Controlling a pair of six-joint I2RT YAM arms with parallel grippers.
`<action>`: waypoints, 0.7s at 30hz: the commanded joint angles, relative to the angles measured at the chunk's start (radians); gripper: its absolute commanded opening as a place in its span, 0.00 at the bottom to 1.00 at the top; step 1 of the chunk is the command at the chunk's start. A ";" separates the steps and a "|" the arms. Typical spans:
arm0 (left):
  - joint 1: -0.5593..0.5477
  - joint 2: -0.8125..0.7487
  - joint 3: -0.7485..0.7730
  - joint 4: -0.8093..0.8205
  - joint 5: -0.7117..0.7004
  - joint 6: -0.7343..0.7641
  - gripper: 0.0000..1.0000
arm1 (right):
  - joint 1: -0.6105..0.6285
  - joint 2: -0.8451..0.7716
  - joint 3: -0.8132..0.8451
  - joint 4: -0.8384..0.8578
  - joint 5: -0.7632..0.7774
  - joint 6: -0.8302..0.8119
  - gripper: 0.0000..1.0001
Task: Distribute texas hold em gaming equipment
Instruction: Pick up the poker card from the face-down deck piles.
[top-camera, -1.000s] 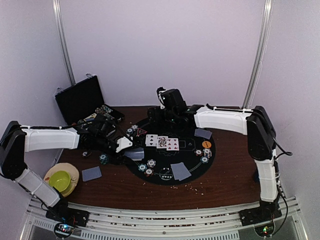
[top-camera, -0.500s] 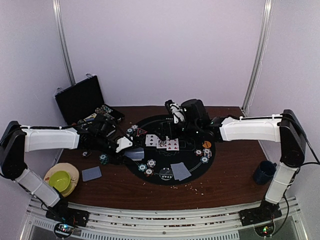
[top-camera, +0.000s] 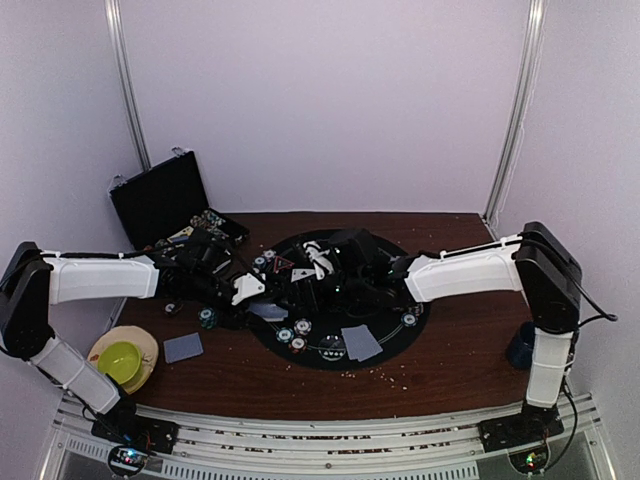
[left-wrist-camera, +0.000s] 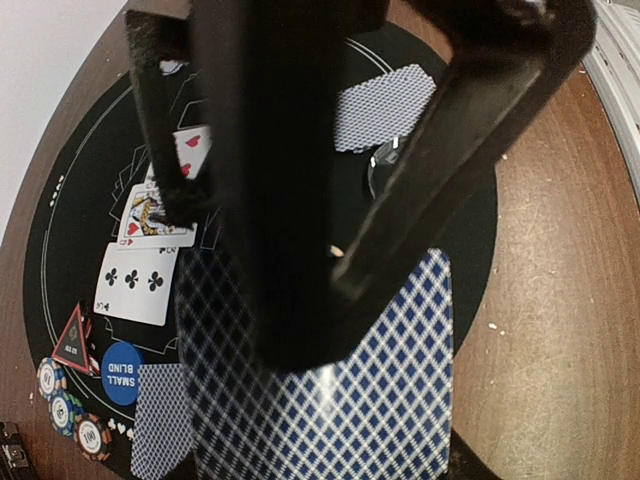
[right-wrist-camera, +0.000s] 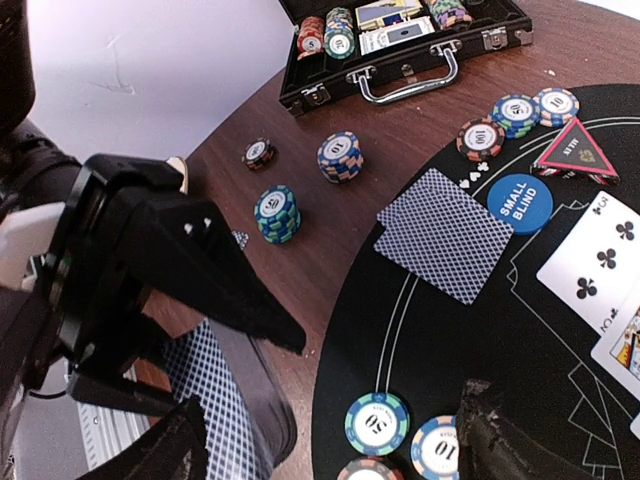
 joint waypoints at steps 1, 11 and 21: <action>0.000 -0.013 -0.003 0.030 0.022 0.000 0.53 | 0.010 0.054 0.087 -0.005 -0.018 -0.010 0.83; 0.001 -0.014 -0.002 0.030 0.024 0.000 0.53 | 0.009 0.102 0.131 -0.010 -0.033 -0.045 0.76; 0.002 -0.026 -0.008 0.038 0.024 -0.004 0.53 | 0.007 0.104 0.099 -0.010 -0.028 -0.055 0.54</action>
